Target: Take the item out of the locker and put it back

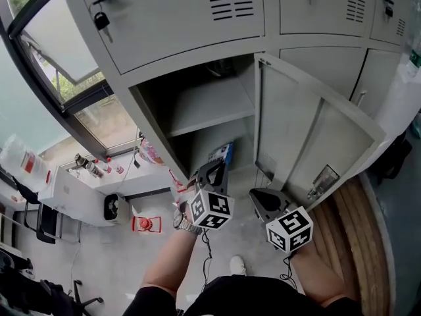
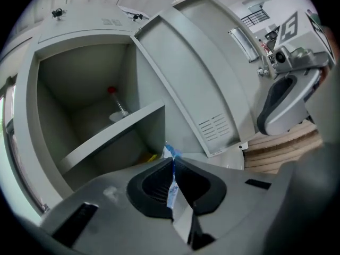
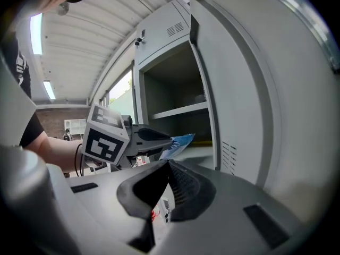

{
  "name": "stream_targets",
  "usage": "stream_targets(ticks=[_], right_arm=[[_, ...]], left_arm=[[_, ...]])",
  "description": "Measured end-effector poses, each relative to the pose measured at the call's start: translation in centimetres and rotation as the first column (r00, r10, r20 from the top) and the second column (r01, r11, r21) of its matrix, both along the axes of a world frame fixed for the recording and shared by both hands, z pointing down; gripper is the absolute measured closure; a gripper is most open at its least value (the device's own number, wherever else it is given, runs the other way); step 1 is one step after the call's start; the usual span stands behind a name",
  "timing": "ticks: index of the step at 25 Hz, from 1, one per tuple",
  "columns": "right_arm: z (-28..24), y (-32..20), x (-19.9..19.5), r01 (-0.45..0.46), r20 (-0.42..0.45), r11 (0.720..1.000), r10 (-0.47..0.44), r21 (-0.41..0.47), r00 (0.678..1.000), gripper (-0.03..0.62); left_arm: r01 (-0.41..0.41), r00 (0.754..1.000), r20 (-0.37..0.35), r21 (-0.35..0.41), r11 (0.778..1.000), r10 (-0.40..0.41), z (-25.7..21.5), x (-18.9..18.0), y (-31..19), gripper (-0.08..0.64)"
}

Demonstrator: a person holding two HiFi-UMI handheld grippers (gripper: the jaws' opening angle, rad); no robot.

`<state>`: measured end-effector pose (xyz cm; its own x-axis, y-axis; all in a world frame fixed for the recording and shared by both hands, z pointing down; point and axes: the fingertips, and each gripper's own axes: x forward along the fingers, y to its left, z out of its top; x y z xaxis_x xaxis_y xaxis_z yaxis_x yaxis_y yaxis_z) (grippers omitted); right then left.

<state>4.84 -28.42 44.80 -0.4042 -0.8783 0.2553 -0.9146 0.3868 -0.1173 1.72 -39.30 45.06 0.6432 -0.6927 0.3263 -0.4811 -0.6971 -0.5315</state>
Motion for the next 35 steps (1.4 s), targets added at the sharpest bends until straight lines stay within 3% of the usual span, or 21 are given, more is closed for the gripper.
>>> stream_targets(ticks=[18,35], right_arm=[[0.6,-2.4,0.9,-0.110,0.002,0.994,0.110,-0.017,0.994,0.540],[1.5,-3.0,1.4,-0.133,0.010,0.990,0.134,-0.041,0.991,0.540]], left_arm=[[-0.036,0.995,0.092,-0.053,0.998,0.041,4.7,2.0,-7.1,0.535],[-0.040,0.989,0.137,-0.098,0.994,0.054,7.6,2.8,-8.5,0.534]])
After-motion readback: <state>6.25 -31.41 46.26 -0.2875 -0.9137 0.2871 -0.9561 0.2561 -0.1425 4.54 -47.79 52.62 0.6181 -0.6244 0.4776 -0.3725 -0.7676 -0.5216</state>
